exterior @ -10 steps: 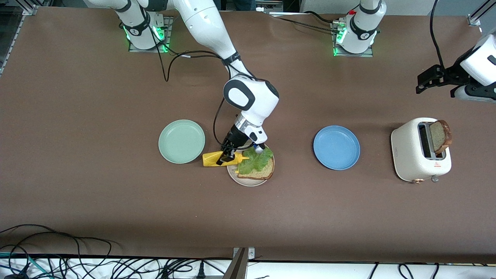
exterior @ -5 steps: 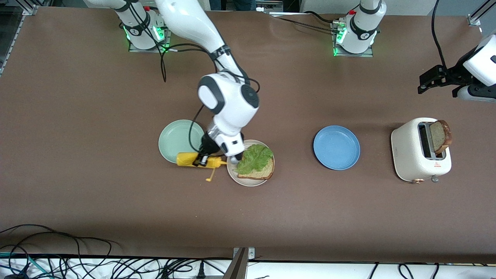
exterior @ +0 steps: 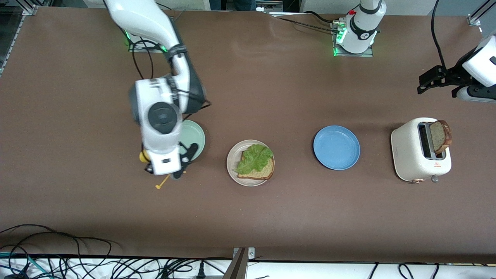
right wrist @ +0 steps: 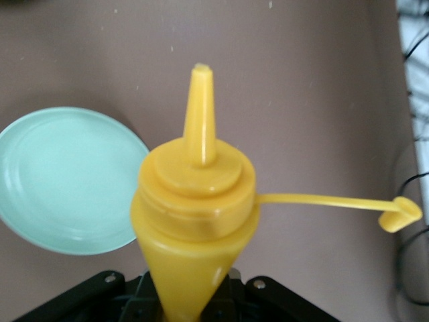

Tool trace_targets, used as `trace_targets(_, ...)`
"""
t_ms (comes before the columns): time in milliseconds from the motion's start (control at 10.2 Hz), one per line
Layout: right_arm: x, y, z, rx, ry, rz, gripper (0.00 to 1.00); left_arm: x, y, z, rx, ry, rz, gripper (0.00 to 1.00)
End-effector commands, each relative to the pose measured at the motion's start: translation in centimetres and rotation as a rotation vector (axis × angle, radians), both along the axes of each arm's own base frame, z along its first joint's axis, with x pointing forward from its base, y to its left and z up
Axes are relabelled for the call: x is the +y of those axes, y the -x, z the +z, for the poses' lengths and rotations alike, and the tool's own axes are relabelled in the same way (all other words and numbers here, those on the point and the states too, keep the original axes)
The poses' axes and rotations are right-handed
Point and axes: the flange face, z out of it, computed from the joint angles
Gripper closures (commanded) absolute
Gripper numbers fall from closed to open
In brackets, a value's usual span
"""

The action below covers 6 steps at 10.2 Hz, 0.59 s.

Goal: Make sandwich on beige plate with both arms
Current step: 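Carry the mustard bottle with the right gripper past the green plate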

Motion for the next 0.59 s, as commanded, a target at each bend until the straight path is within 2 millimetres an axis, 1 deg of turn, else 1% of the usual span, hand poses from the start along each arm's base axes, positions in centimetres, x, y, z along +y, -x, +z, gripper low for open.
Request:
trace_targets(0,-7.9,2.1,1.1,0.103,-0.223,-0.047,1.00,1.4,-0.7,-1.1,0.029,0.010,0.020,0.00)
trace_targets(99,-11.6,2.7,0.7,0.133,-0.291,-0.046,1.00,2.6,-0.7,-1.3,0.032,0.010,0.040,0.00)
trace_targets(197,-15.3,3.1,0.2,0.149,-0.369,-0.034,1.00,3.3,-0.7,-1.3,0.032,0.012,0.053,0.00)
trace_targets(296,-18.1,3.4,-0.7,0.163,-0.443,-0.010,1.00,3.4,-0.7,-1.3,0.032,0.010,0.057,0.00)
trace_targets(394,-20.3,4.1,-1.4,0.170,-0.509,0.000,1.00,3.4,-0.9,-1.5,0.036,0.010,0.059,0.00)
trace_targets(493,-23.0,5.2,-3.0,0.180,-0.589,-0.013,1.00,3.8,-0.9,-1.6,0.038,0.011,0.065,0.00)
